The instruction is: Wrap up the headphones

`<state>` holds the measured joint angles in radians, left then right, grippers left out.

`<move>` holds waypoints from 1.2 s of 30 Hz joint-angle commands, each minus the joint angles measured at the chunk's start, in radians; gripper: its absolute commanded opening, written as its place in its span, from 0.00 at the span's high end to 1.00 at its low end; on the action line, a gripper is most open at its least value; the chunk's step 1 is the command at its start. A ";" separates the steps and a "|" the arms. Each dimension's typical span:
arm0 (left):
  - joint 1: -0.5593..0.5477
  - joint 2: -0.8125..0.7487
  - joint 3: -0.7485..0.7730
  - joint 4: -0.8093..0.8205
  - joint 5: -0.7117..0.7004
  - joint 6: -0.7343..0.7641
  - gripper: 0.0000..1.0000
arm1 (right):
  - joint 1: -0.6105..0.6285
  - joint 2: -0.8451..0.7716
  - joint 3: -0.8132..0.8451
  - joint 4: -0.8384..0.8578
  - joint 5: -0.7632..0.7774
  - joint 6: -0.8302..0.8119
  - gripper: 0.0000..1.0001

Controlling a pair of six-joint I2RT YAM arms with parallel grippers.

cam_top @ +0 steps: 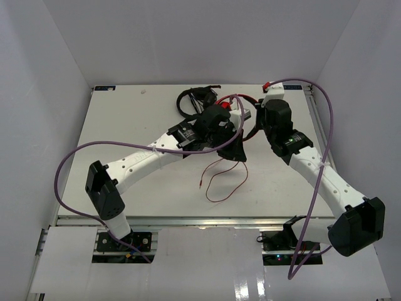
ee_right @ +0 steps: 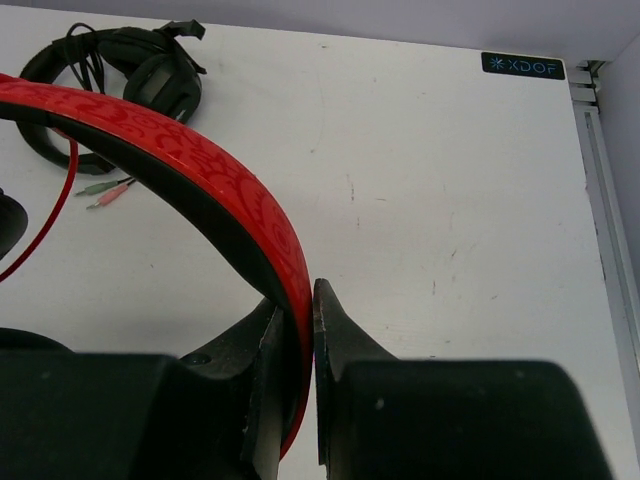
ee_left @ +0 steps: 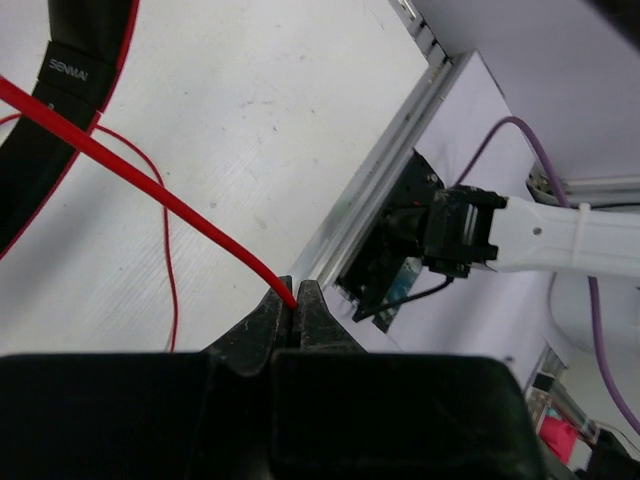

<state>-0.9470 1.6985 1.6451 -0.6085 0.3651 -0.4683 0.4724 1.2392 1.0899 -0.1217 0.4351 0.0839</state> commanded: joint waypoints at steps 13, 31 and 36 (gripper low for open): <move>-0.097 -0.185 -0.312 0.322 -0.416 0.071 0.56 | -0.087 -0.056 0.126 -0.033 -0.201 0.211 0.92; -0.148 -0.499 -0.854 0.823 -0.371 0.238 0.25 | -0.154 -0.105 0.181 -0.107 -0.376 0.286 0.92; -0.153 -0.552 -1.022 0.973 -0.374 0.296 0.24 | -0.163 -0.115 0.186 -0.118 -0.404 0.286 0.92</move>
<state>-1.0916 1.2094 0.7414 0.1725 -0.0185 -0.2438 0.3214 1.1706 1.2083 -0.2974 0.0783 0.3218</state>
